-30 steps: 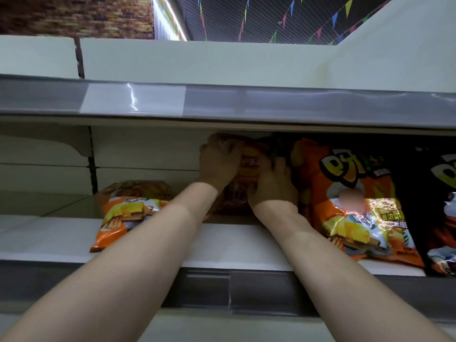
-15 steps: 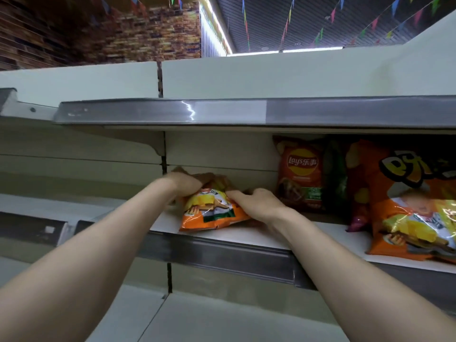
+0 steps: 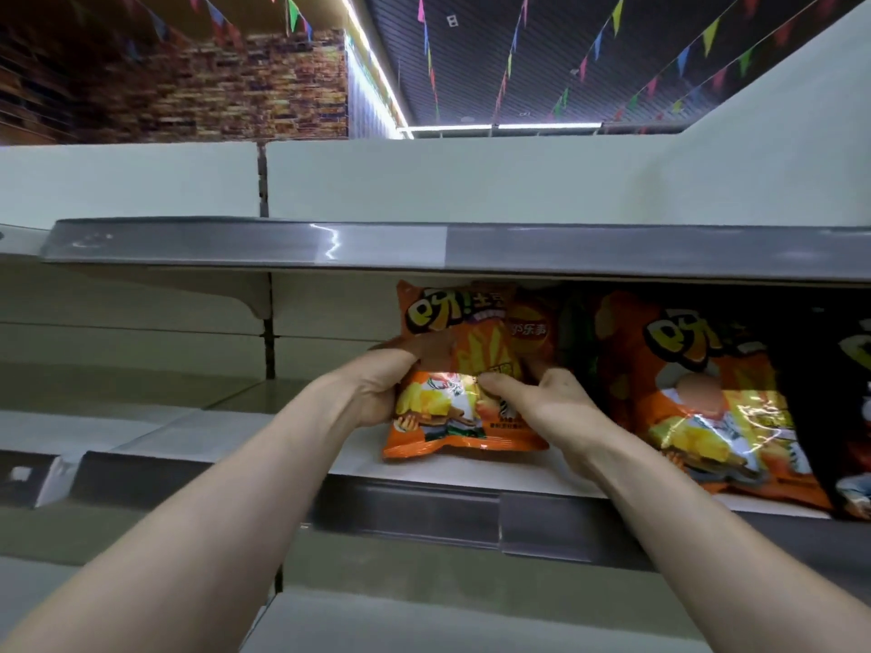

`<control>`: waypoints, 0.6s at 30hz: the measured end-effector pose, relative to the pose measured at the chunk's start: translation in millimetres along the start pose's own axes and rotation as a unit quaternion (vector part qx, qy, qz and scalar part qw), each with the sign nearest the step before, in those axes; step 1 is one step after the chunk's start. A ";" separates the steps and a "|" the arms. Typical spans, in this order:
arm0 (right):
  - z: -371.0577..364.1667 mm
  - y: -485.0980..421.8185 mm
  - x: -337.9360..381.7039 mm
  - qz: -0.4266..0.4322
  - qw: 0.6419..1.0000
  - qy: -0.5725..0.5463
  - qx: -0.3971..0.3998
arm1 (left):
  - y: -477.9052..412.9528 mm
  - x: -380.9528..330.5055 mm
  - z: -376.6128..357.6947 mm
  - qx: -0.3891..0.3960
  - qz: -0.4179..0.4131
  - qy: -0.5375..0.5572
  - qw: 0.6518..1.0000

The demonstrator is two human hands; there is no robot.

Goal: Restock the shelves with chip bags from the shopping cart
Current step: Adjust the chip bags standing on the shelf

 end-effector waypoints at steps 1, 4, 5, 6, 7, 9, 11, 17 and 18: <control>7.1 0.7 -1.1 0.007 1.000 0.002 -0.021 | -1.2 0.0 -11.1 0.010 -0.006 0.010 1.000; 24.8 1.3 -3.2 0.016 0.997 0.041 -0.071 | -8.1 1.4 -39.3 0.013 -0.044 0.020 0.999; 29.2 1.3 -3.7 0.016 0.995 0.061 -0.081 | -11.1 2.2 -46.7 0.008 -0.063 0.023 0.998; 32.7 1.5 -4.4 0.013 0.993 0.080 -0.088 | -13.4 3.0 -53.9 0.003 -0.080 0.024 0.997; 35.1 1.3 -5.2 0.007 0.991 0.095 -0.091 | -15.4 3.8 -59.7 -0.001 -0.091 0.025 0.996; 38.5 1.7 -6.7 0.002 0.986 0.137 -0.100 | -18.5 6.7 -68.8 -0.004 -0.103 0.025 0.994; 39.7 3.9 -6.9 0.004 0.976 0.190 -0.107 | -24.6 13.0 -74.5 -0.022 -0.117 0.016 0.993; 36.3 7.7 -12.4 0.025 0.943 0.314 -0.110 | -25.1 30.4 -89.9 -0.074 -0.167 -0.036 0.983; 35.0 6.7 -13.9 0.027 0.937 0.329 -0.112 | -19.5 32.5 -91.8 -0.079 -0.149 -0.060 0.984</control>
Point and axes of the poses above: each hand's wrist, its own y-axis away from the middle knuckle, its own z-axis out of the back of the hand, x = y × z, the point moved 1 cm from there along -y, towards the middle knuckle, and after that the axes turned 6 degrees about -x, right-handed, at the moved point
